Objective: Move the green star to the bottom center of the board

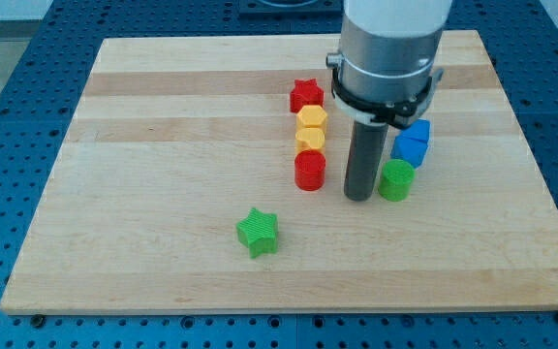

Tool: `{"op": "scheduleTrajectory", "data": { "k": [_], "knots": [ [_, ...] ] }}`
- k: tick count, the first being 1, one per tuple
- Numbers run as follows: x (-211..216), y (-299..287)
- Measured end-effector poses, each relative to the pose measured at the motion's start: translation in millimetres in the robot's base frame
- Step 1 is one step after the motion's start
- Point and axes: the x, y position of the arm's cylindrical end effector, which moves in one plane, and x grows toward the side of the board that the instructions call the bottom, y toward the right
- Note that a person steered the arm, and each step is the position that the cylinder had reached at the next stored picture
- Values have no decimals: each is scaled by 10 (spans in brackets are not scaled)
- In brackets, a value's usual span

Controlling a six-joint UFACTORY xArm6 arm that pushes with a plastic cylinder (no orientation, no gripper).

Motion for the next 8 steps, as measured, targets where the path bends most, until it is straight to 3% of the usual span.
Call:
{"op": "scheduleTrajectory", "data": {
  "k": [8],
  "knots": [
    [-35,188]
  ]
}}
